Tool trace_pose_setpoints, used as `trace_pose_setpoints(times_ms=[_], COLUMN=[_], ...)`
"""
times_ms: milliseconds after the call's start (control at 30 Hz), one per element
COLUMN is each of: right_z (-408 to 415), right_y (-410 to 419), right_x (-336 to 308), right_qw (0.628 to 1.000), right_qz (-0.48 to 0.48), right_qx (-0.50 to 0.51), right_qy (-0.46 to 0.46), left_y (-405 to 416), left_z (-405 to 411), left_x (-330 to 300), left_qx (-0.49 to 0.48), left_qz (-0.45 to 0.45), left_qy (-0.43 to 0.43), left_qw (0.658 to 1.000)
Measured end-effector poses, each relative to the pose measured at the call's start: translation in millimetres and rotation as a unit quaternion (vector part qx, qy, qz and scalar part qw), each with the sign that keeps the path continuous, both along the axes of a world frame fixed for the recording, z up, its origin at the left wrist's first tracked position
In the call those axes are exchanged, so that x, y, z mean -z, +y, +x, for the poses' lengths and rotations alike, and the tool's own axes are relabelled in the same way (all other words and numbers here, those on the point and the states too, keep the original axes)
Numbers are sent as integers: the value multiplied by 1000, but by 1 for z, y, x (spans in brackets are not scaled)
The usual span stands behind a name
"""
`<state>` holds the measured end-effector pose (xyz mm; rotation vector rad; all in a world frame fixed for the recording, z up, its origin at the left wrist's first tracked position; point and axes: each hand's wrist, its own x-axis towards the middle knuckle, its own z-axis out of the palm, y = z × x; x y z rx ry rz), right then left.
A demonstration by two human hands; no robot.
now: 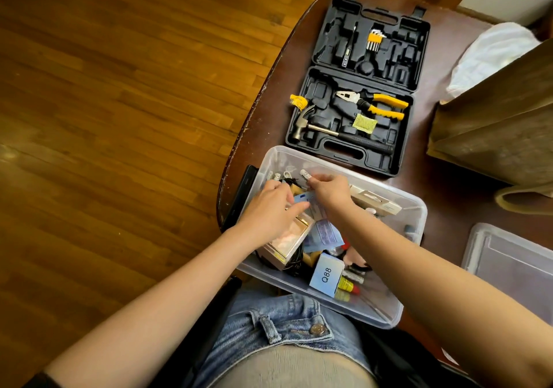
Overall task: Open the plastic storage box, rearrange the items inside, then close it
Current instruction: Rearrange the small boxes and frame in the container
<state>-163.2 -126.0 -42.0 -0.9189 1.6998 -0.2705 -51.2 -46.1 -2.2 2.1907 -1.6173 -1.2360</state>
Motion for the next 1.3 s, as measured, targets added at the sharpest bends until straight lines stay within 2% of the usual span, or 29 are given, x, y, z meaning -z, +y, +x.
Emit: trace_pose_setpoints(times_ms=[200, 333, 400, 500, 667, 900, 1100, 1200, 1300], right_z=[-34, -73, -97, -129, -164, -180, -175, -163, -147], right_y=[6, 5, 8, 18, 34, 50, 50, 50, 50], right_x=[-50, -75, -80, -79, -72, -68, -74, -74, -69], right_qw=[987, 980, 982, 981, 975, 953, 898, 864, 819], right_qz=[-112, 7, 43, 31, 54, 54, 68, 29, 7], right_qx=[-65, -60, -84, -153, -182, -284, -432, -503, -565], right_qy=[-95, -192, -166, -113, -116, -84, -43, 22, 99], left_y=[-7, -16, -21, -30, -46, -55, -56, -53, -49], left_z=[-1, -20, -36, -62, -92, -103, -75, -49, -22], left_x=[-10, -20, -24, -24, -9, 1, -29, -44, -51], left_qx=[27, 90, 137, 199, 286, 311, 289, 219, 138], left_qz=[-105, -151, -153, -121, -44, -53, -87, -82, -103], left_qy=[-20, 6, 17, 5, -44, -74, -24, 27, 31], left_qw=[994, 984, 979, 972, 956, 946, 953, 972, 984])
